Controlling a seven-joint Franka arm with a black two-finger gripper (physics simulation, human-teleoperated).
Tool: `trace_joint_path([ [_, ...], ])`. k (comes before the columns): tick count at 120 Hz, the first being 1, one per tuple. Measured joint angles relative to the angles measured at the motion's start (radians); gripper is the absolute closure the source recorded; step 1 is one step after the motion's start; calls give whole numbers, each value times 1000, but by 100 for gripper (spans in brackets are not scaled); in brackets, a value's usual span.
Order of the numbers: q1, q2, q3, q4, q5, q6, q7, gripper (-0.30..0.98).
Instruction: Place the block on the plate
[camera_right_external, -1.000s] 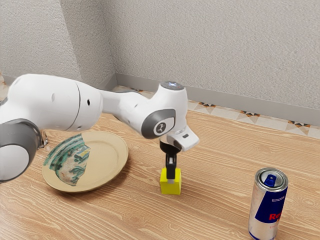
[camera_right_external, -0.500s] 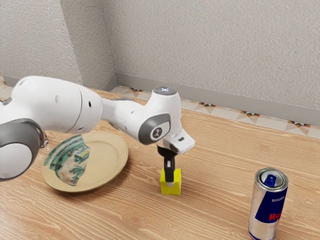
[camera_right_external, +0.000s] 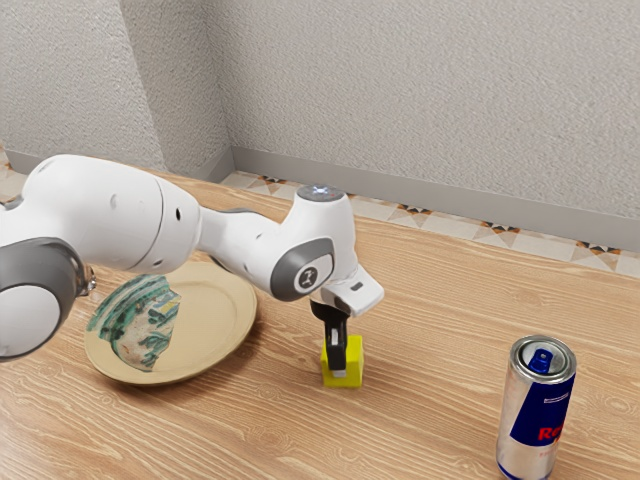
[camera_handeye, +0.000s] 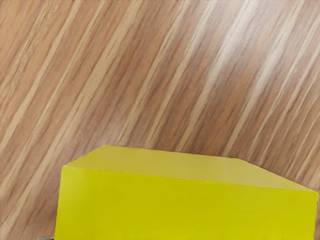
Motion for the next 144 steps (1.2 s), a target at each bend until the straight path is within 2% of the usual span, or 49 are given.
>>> trace_joint_path([
  [21,-1,-3,1,-2,-6,10,1,26],
  [57,-1,-12,5,-8,-11,17,0,26],
  [111,10,-108,11,-36,-5,-2,-22,37],
  [144,87,-154,9,-41,2,-57,-36,39],
])
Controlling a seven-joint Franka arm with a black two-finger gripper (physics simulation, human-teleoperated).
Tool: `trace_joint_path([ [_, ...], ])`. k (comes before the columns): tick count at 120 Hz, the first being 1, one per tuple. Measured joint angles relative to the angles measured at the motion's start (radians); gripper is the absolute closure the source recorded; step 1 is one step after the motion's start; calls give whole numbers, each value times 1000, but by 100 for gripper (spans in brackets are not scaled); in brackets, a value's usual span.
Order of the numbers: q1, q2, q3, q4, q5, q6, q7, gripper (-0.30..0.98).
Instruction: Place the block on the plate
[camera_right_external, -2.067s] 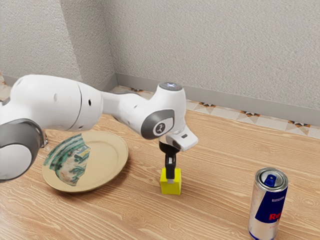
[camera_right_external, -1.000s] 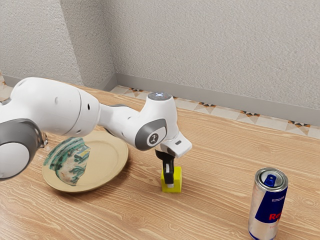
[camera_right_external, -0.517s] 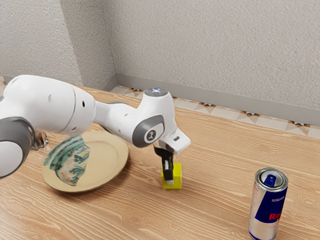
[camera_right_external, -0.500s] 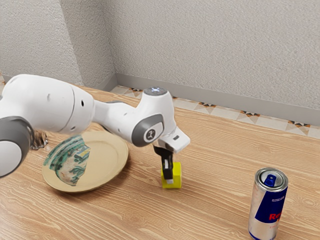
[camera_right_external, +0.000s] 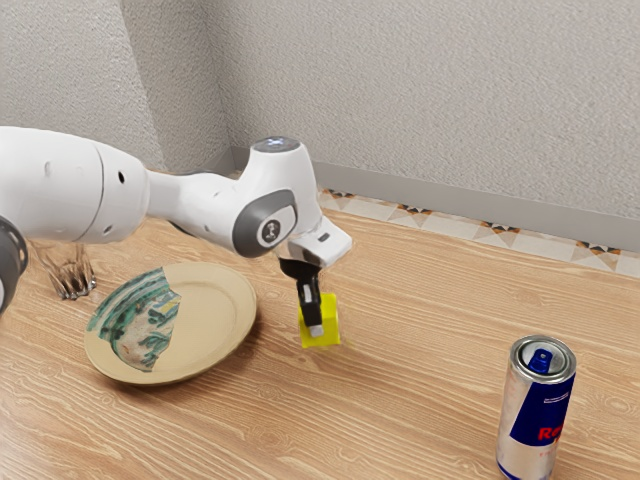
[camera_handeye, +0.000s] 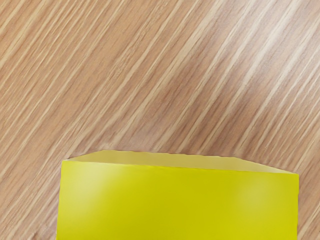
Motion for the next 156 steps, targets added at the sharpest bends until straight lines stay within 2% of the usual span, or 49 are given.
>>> trace_joint_path([
  [43,175,-62,1,-15,55,-87,-6,40],
  [96,412,-66,1,-63,109,-120,-5,40],
  [119,457,-60,-2,-101,111,-114,-3,41],
  [145,479,-62,-11,-139,83,-76,20,41],
  [156,473,-65,-11,-141,74,-62,34,32],
])
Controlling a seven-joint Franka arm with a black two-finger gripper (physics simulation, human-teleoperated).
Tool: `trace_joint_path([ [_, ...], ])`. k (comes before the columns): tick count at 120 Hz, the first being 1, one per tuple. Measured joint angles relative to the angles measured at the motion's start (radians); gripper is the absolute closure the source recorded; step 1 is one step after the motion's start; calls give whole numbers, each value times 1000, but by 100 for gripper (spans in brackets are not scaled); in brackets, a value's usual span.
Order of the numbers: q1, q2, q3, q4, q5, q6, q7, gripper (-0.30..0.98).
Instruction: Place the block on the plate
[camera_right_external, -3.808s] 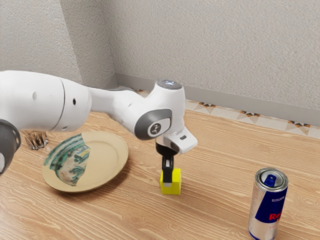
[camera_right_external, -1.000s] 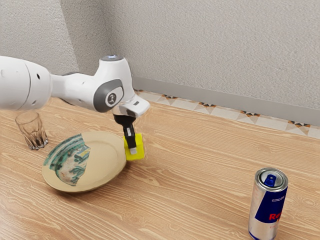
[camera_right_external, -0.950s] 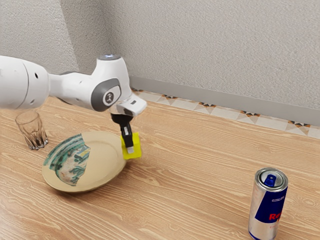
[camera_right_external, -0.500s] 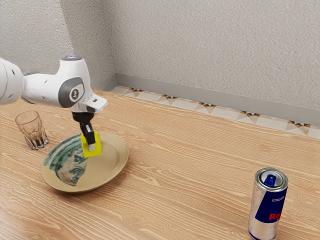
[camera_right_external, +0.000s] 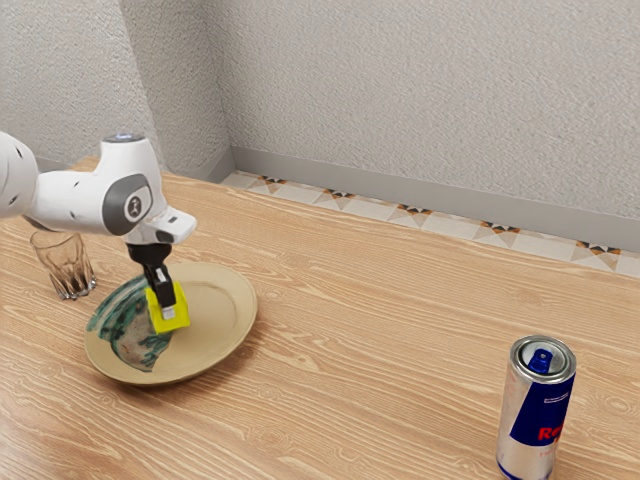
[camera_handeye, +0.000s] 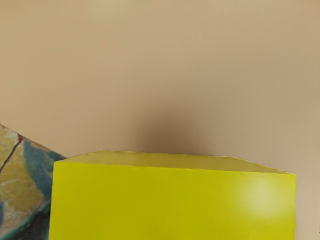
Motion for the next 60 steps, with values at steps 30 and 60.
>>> trace_joint_path([
  [30,-3,-22,0,-1,-13,10,36,11],
  [60,-15,-90,3,-10,-15,-4,53,3],
])
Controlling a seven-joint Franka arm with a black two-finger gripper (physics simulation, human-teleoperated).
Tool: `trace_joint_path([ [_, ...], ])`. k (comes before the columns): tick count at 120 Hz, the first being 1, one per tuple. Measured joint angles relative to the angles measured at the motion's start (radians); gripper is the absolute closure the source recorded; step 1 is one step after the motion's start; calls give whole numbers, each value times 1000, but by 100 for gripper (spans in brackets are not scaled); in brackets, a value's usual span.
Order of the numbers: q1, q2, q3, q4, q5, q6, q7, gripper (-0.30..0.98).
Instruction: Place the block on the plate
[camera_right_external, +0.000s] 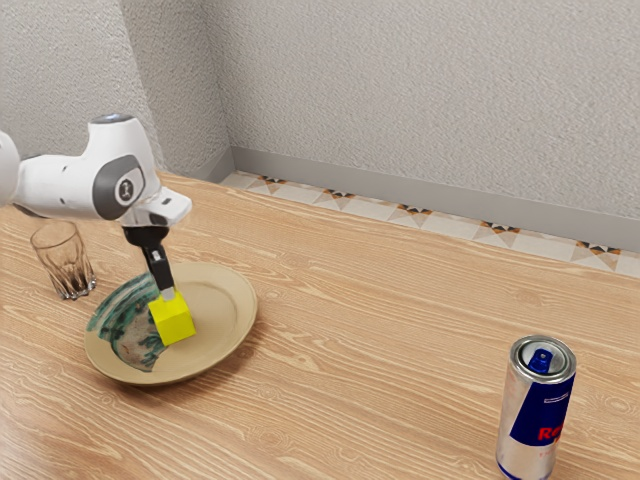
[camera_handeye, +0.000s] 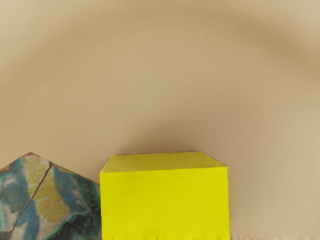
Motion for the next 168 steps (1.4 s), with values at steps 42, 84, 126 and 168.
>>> trace_joint_path([
  [42,-63,-112,10,56,65,-80,-50,1],
  [84,-92,-120,36,226,103,-281,-303,0],
  [126,-138,-117,80,446,110,-493,-521,0],
  [168,-149,-189,87,485,128,-601,-640,0],
])
